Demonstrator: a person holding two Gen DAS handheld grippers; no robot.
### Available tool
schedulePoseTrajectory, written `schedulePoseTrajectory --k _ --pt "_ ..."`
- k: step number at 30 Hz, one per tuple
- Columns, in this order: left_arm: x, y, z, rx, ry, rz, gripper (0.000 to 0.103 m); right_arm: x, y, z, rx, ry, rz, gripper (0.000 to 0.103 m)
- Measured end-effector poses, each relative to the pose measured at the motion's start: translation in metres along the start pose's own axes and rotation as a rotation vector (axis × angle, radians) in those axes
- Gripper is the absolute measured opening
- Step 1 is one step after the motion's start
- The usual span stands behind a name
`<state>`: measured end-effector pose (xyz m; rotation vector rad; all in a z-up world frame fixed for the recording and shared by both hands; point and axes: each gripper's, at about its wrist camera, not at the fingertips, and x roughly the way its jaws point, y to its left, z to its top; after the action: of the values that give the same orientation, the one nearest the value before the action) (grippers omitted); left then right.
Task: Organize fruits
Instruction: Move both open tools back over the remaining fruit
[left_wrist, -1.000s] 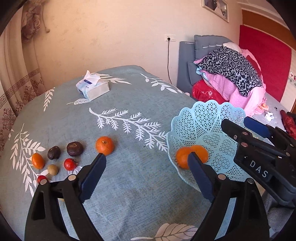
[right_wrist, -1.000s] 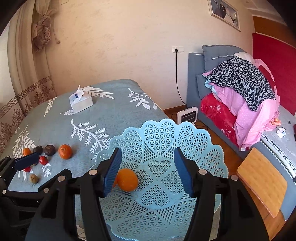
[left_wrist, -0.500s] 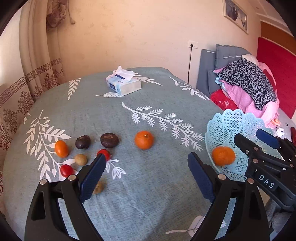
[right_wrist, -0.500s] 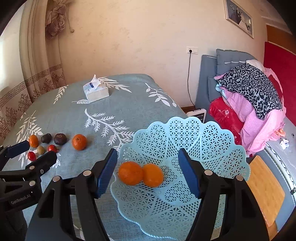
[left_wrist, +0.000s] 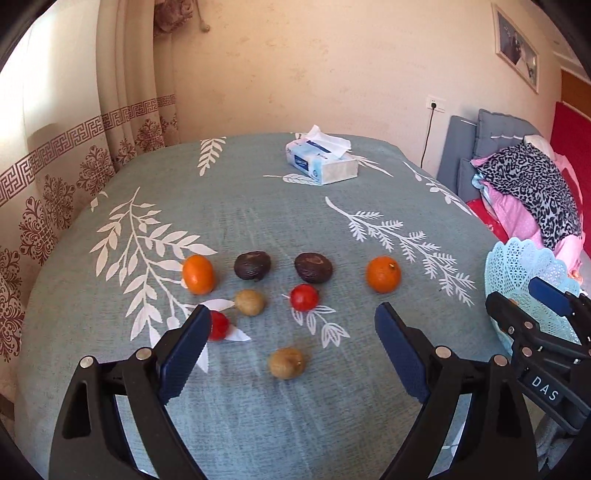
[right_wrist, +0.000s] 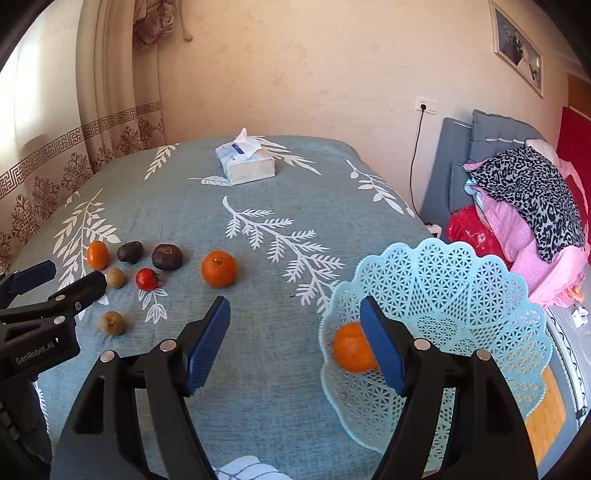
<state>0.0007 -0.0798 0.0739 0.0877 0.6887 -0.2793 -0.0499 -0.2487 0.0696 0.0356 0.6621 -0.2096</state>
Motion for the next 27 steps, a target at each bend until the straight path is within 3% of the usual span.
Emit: schedulePoseTrajectory --k 10,27 --pt "0.006 0.051 -0.002 -0.056 0.007 0.080 0.089 0.018 0.045 0.004 -0.073 0.033 0.059 0.074" --pt "0.026 0.130 -0.002 -0.131 0.027 0.247 0.089 0.048 0.083 -0.003 -0.059 0.173 0.295 0.074"
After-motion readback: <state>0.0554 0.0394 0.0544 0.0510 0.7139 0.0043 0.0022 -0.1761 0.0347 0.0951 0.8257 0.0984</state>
